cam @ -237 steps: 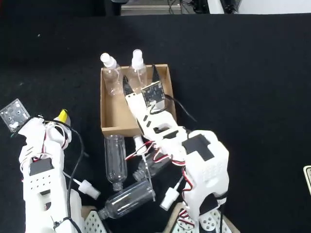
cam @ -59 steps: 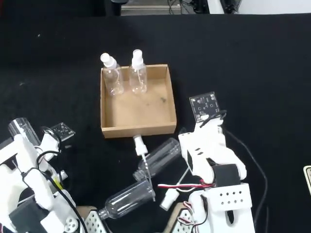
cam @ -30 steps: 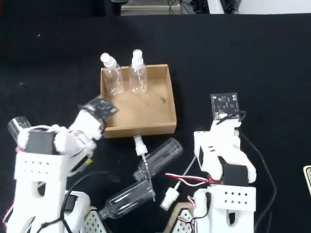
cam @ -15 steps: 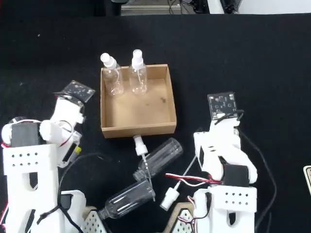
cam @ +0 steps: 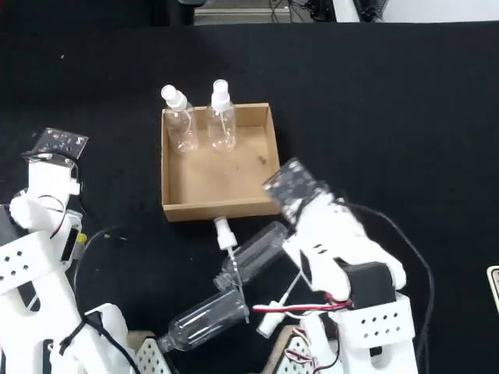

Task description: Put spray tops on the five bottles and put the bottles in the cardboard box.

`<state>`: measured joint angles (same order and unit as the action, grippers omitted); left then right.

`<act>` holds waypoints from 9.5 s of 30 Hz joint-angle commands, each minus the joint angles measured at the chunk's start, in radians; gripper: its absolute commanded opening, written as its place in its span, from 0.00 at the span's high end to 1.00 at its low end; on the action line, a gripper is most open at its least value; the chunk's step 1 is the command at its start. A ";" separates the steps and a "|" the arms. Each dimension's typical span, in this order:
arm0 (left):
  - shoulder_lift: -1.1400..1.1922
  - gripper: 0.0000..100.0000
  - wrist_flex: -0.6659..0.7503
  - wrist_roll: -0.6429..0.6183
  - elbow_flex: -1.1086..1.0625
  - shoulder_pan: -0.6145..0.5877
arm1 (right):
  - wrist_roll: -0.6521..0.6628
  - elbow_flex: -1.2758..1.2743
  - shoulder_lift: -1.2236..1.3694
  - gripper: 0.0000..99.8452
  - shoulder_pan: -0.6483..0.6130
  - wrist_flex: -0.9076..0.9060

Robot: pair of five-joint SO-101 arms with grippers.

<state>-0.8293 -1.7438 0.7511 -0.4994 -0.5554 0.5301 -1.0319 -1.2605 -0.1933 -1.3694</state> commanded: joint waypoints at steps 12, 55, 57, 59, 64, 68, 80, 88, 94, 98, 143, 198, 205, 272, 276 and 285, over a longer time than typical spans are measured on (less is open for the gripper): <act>0.005 0.97 -0.006 0.018 -0.013 -0.007 | 0.575 -0.028 0.021 0.69 -0.181 -0.190; 0.005 0.97 -0.012 0.023 -0.013 -0.081 | 0.692 -0.068 0.414 0.65 -0.460 0.051; 0.005 0.97 -0.012 0.023 -0.013 -0.081 | 0.692 -0.067 0.414 0.65 -0.448 0.055; 0.005 0.97 -0.012 0.023 -0.013 -0.081 | 0.692 -0.073 0.414 0.65 -0.448 0.057; 0.005 0.97 -0.014 0.023 -0.013 -0.081 | 0.690 -0.097 0.472 0.65 -0.446 0.101; 0.005 0.97 -0.014 0.021 -0.013 -0.081 | 0.671 -0.059 0.596 0.65 -0.446 0.135; 0.002 0.97 -0.014 0.023 -0.013 -0.081 | 0.614 0.056 0.880 0.65 -0.368 0.224; 0.003 0.97 -0.014 0.020 -0.013 -0.073 | 0.612 0.061 0.897 0.95 -0.334 0.221; 0.003 0.97 -0.014 0.020 -0.013 -0.073 | 0.468 0.107 0.808 0.99 -0.328 0.212; 0.000 0.97 -0.008 0.017 -0.005 -0.073 | 0.422 0.179 0.659 0.99 -0.336 0.094; 0.006 0.97 1.028 -0.964 0.547 1.069 | -0.595 -0.406 -0.403 0.99 -0.127 0.881; 0.101 0.97 1.172 -0.961 0.119 1.162 | -0.589 -0.435 -0.415 0.99 -0.127 0.887; 0.089 0.88 1.099 -0.971 0.097 1.086 | -0.589 -0.437 -0.415 0.99 -0.124 0.887; -0.267 0.77 1.270 -0.801 -0.880 0.464 | -0.385 -0.038 1.233 0.99 0.690 2.021; -0.267 0.77 1.272 -0.802 -0.886 0.464 | -0.385 -0.007 1.406 0.99 0.710 2.185; -0.267 0.77 1.272 -0.939 -0.909 0.464 | -0.519 -0.005 1.509 0.99 0.723 2.348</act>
<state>-1.0840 -0.4887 -0.1465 -1.4154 -0.0921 0.0729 -1.0963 0.2524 0.4971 0.9291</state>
